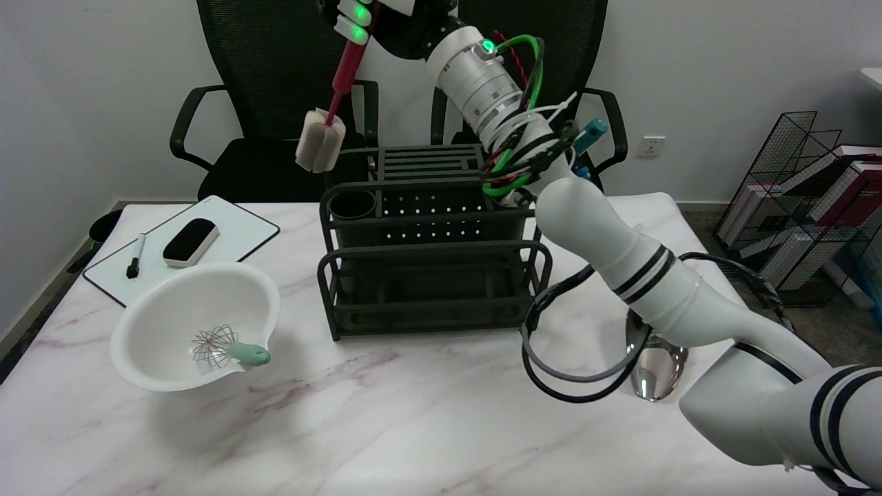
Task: Pick up the pink sponge bottle brush.
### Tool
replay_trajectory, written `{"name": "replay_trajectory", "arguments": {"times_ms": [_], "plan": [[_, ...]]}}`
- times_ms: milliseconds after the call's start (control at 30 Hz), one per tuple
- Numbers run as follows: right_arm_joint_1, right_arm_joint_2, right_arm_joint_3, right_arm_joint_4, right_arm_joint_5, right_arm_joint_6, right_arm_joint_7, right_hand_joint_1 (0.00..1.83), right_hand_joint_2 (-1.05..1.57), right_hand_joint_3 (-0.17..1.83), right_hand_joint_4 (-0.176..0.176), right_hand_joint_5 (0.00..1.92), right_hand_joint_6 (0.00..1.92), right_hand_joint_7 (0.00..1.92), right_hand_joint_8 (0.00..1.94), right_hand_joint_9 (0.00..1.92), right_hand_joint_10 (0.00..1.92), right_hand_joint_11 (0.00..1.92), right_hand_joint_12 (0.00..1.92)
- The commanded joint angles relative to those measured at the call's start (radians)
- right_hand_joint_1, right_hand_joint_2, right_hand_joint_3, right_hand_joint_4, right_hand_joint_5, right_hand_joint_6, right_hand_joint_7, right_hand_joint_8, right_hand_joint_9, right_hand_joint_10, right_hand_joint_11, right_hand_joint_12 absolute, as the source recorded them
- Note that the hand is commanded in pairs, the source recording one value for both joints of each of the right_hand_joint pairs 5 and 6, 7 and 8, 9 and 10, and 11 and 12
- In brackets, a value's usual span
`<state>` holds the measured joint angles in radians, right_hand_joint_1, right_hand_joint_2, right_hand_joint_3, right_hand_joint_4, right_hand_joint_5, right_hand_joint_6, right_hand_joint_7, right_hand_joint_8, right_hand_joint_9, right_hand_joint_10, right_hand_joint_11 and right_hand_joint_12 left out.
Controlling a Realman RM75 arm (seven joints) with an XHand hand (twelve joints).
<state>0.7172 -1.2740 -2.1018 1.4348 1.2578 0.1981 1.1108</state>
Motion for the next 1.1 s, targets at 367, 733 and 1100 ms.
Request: {"name": "replay_trajectory", "arguments": {"times_ms": [367, 733, 1100], "plan": [[-0.611, 0.168, 0.032, 0.424, 0.054, 0.308, 0.007, 1.11, 1.57, 0.37, 0.0, 1.92, 1.92, 1.92, 1.92, 1.92, 1.92, 1.92, 1.92], [-0.873, 0.237, 0.024, 0.365, -0.105, 0.637, 0.059, 1.09, 1.57, 0.31, 0.0, 1.92, 1.92, 1.92, 1.92, 1.92, 1.92, 1.92, 1.92], [-0.915, 0.241, 0.003, 0.271, -0.348, 0.764, 0.376, 1.07, 1.57, 0.38, 0.0, 1.92, 1.92, 1.92, 1.92, 1.92, 1.92, 1.92, 1.92]]}}
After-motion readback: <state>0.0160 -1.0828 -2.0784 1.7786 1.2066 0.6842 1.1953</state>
